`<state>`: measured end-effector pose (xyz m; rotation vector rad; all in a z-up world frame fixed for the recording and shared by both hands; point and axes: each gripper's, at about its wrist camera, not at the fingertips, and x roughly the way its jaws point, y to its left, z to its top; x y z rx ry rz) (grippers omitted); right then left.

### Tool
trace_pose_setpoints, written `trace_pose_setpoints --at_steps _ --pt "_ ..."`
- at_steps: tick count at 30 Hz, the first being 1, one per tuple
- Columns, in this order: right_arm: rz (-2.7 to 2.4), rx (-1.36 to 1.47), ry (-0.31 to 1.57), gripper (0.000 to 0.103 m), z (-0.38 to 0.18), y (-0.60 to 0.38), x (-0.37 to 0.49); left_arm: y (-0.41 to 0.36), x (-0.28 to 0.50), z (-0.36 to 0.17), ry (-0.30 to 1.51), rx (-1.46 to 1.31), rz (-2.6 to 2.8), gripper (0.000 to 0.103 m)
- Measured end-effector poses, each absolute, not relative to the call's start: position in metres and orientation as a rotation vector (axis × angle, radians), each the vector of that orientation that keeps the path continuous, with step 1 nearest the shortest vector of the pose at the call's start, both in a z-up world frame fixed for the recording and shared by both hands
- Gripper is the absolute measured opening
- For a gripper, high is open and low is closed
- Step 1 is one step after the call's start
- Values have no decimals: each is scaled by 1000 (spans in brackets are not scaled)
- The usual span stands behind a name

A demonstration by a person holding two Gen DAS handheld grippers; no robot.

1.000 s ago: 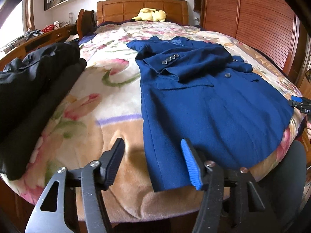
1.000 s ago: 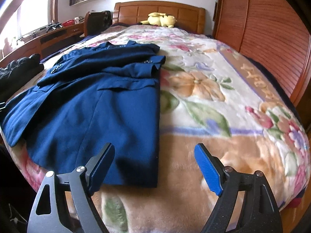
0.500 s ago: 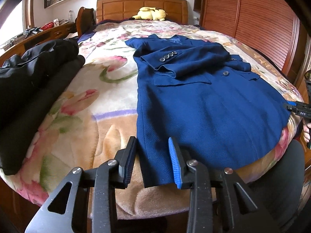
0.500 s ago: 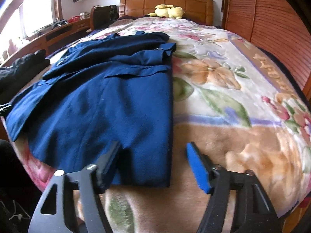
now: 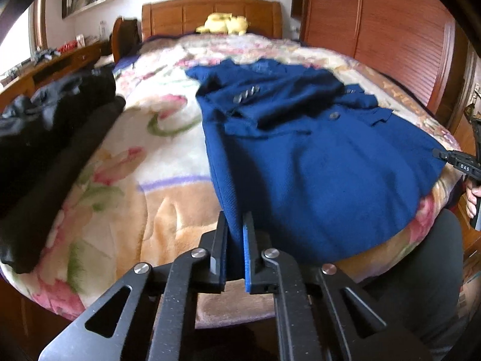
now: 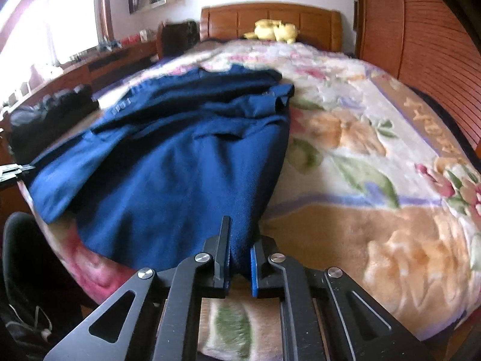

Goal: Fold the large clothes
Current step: 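Close the left gripper on the jacket hem while the right gripper closes beside it, then lift the hem with both grippers, fold it toward the collar, open both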

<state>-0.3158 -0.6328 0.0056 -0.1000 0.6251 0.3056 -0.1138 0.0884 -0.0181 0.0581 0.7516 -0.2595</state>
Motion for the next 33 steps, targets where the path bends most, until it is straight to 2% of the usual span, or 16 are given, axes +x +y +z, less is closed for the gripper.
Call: trace_pose_setpoints --at_steps 2,9,18,26,33 --pt "311 -61 599 3 9 -636 -324 89 -124 -5 700 38 -259 7" --pt "343 1 487 3 35 -650 -367 99 -160 51 533 -8 -261 7" --pt "421 -17 394 3 60 -652 -402 101 -168 80 458 5 -273 7" --pt "480 -13 336 3 75 -648 -353 84 -114 104 412 36 -291 7" --pt "471 -58 298 3 105 -632 -251 70 -9 134 382 40 -283 7"
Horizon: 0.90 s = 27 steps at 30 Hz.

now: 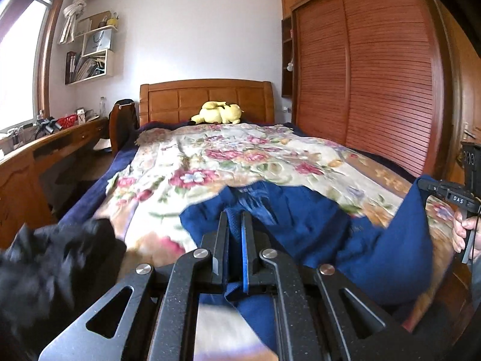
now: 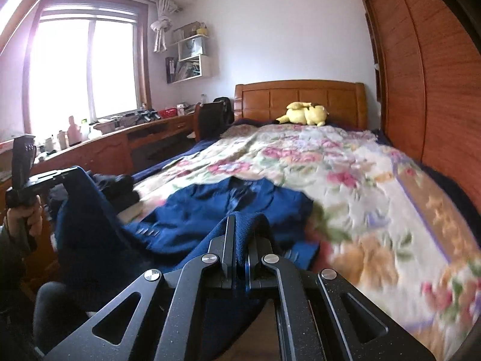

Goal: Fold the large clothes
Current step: 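Lift the hem with both grippers, fold it toward the collar, open both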

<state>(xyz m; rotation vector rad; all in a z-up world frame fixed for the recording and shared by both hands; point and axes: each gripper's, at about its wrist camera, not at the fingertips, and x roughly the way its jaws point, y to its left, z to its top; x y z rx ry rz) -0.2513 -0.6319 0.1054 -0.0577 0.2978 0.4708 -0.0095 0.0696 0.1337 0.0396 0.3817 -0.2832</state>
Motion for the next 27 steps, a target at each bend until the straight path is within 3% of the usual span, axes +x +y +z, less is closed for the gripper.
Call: trace_pose_setpoints --at_steps 12,17,21,24,26,27 --pt "294 -142 405 3 115 -585 -1 73 201 134 446 114 -123 7" --pt "127 -115 365 3 127 -592 86 80 271 141 440 149 -14 7" --pt "19 -63 443 3 110 -588 131 79 302 125 531 142 -74 20" --pt "41 -46 527 22 95 -577 152 79 299 112 547 147 -98 41" --pt "61 -67 515 68 88 -571 148 80 293 104 567 126 -130 45" --pt "79 -77 521 74 86 -567 144 78 288 98 580 131 -142 48"
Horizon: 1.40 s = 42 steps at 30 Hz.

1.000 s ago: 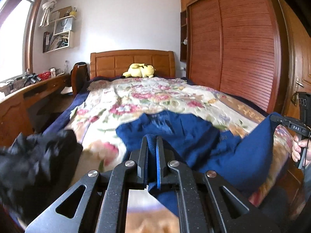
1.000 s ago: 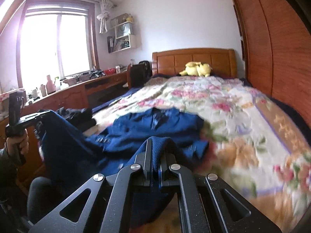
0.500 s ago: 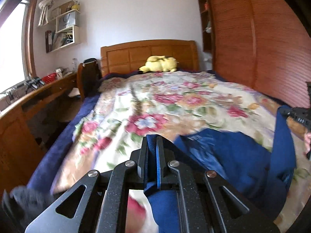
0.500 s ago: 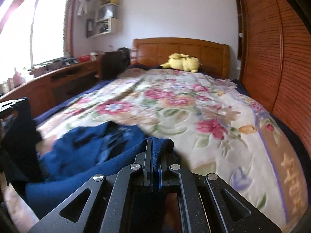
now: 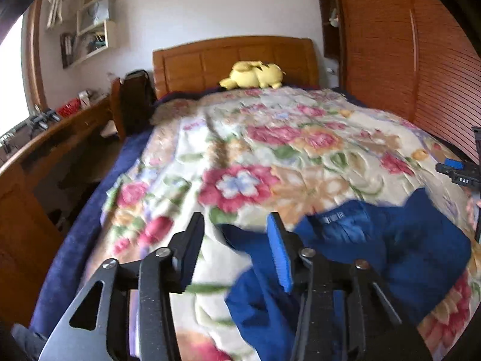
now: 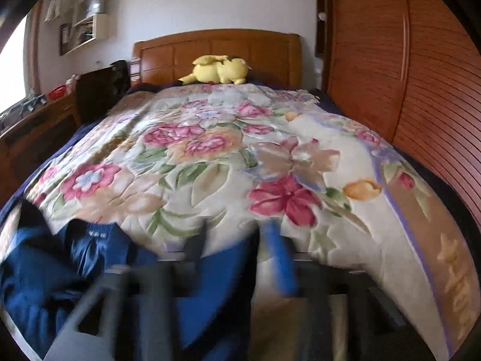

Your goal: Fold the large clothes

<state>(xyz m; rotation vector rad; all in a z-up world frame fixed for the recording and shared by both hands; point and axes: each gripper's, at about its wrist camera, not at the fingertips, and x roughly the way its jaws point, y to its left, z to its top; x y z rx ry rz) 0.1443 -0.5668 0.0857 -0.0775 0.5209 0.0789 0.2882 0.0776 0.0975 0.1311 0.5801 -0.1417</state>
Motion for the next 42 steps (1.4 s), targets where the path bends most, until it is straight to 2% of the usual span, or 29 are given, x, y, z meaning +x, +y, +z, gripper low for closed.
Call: trace_pose_setpoints --at_steps 1,7,15,22,26,31,37,39,41,42 --pt "86 -91 534 81 83 -566 144 76 280 91 586 143 -152 52" --pt "155 -197 565 82 68 -581 91 71 235 58 629 146 -220 57" --pt "235 -139 623 82 52 -607 24 70 209 27 679 137 -254 57" --pt "233 -159 703 82 29 -607 24 73 214 2 699 108 -239 57" --pt "227 -152 752 88 7 -607 41 72 217 -8 699 99 -243 58" --pt "261 -97 696 89 3 -613 45 77 211 -23 652 60 -251 59" --pt "300 -81 695 89 -2 -613 47 83 213 -30 678 33 -283 59" --pt "322 -99 702 86 -6 -610 45 82 213 -30 682 36 -287 58" --pt "324 -137 711 79 -11 -605 45 80 213 -29 687 38 -304 52" --pt "340 -144 717 74 -11 -602 42 79 213 -29 693 28 -326 39"
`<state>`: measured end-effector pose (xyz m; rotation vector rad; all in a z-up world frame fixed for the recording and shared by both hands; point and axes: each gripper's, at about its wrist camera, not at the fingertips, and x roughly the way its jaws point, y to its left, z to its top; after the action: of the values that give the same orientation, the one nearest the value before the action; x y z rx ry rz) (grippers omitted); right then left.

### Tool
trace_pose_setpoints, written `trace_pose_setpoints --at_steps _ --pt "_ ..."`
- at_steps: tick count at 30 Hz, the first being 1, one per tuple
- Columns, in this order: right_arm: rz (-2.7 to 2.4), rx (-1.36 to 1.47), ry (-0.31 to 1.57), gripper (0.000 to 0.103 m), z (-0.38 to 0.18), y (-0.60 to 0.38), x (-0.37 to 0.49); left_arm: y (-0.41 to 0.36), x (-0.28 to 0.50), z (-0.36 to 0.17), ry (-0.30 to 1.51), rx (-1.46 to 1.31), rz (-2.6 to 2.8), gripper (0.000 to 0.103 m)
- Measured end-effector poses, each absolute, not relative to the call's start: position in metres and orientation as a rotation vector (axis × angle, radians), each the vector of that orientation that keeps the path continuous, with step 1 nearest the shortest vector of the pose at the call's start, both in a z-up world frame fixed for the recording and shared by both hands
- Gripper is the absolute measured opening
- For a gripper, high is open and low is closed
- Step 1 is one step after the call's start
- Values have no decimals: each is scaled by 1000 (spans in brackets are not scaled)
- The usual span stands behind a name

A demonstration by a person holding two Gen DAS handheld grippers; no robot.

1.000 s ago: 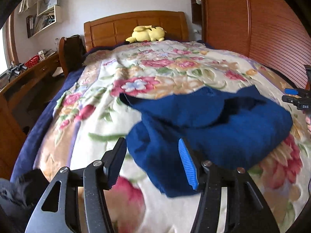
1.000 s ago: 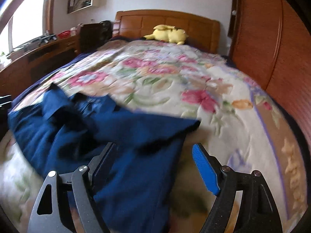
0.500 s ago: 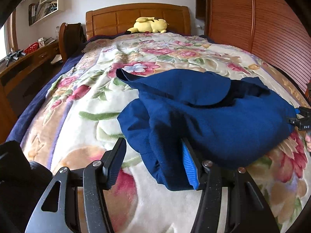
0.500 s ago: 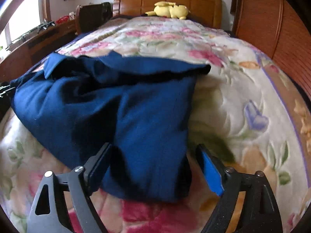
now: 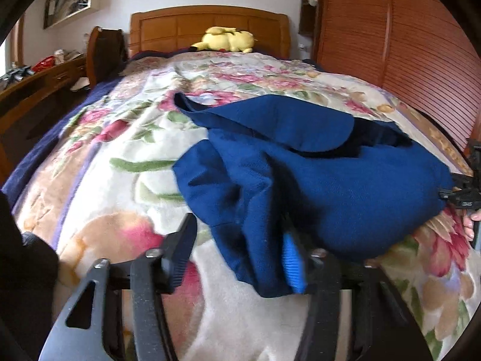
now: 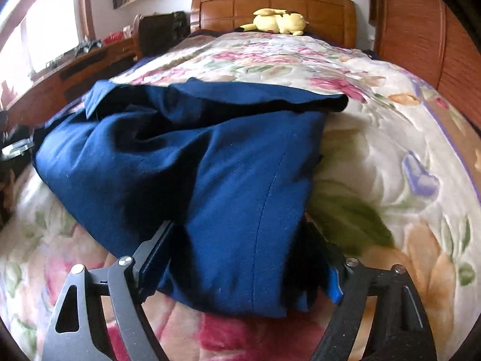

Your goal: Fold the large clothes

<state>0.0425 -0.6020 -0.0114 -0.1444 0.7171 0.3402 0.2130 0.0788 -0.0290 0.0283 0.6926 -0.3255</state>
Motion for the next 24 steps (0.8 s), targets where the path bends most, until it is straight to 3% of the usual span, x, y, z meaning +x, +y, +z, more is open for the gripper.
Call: trace_pose_setpoints --at_steps 3,4,5,8,17,24 --pt "374 -155 726 56 -12 -597 41 74 211 -27 720 26 -375 18" --pt "387 -152 728 46 -11 -596 39 70 208 -25 714 49 -369 13" --pt "402 -149 727 36 -10 -595 38 66 203 -21 702 72 -363 11" --pt "393 -186 707 27 -6 -589 30 61 187 -9 665 97 -333 8" --pt "414 -229 647 22 29 -587 -30 63 94 29 560 111 -326 7" --pt "447 -256 662 22 29 -600 -114 78 -6 25 528 82 -324 7"
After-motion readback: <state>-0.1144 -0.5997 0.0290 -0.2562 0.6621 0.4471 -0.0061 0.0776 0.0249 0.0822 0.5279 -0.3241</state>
